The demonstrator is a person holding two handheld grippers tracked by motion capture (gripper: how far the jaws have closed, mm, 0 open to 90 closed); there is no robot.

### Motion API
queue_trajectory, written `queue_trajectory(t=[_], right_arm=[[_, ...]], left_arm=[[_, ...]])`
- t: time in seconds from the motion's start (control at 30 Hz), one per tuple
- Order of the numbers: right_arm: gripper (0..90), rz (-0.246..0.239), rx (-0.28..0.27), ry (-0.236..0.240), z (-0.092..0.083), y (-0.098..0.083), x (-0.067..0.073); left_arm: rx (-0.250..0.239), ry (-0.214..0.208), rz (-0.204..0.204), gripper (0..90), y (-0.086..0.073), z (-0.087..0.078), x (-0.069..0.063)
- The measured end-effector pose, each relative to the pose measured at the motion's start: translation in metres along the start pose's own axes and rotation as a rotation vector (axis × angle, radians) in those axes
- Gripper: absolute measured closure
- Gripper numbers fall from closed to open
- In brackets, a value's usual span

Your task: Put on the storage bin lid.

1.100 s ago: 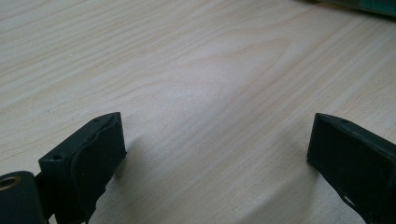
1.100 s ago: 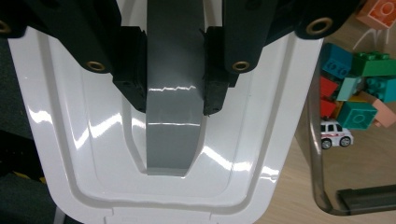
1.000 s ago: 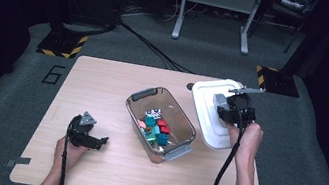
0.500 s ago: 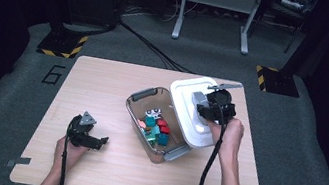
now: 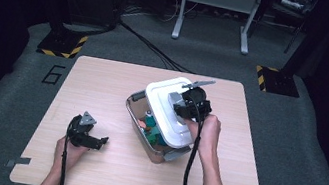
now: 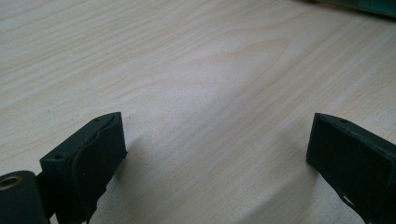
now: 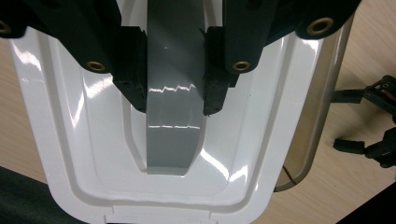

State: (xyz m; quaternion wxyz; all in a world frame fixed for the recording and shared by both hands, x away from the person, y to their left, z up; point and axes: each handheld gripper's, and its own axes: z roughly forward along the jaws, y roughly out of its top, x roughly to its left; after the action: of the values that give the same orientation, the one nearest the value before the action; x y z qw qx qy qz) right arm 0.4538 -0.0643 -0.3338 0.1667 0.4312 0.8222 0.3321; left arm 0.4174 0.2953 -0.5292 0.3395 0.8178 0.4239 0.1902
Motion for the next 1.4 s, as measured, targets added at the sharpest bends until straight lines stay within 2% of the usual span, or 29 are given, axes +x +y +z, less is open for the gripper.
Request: queue_trajectory(t=[0.27,0.33,0.63,0.93,1.17,1.4], right_arm=[[66.9,-0.040,0.043,0.042,0.021,0.004,0.020],[66.9,-0.028,0.047,0.043,0.025,0.004,0.025],[66.9,-0.074,0.071,0.058,0.034,0.002,0.030],[66.8,-0.076,0.077,0.079,0.041,-0.001,0.037],[66.8,-0.085,0.072,0.059,0.042,-0.004,0.041],[66.8,-0.084,0.065,0.060,0.043,-0.009,0.041]], left_arm=[[-0.006,0.001,-0.007,4.6,0.000,0.000,0.000],[-0.006,0.000,-0.010,4.6,0.000,0.000,-0.001],[-0.004,-0.001,-0.008,4.6,0.000,0.000,0.000],[-0.005,-0.001,-0.007,4.7,0.000,0.000,0.000],[-0.006,-0.003,-0.011,4.8,0.000,0.000,-0.001],[-0.007,-0.002,-0.011,4.8,0.000,0.000,-0.001]])
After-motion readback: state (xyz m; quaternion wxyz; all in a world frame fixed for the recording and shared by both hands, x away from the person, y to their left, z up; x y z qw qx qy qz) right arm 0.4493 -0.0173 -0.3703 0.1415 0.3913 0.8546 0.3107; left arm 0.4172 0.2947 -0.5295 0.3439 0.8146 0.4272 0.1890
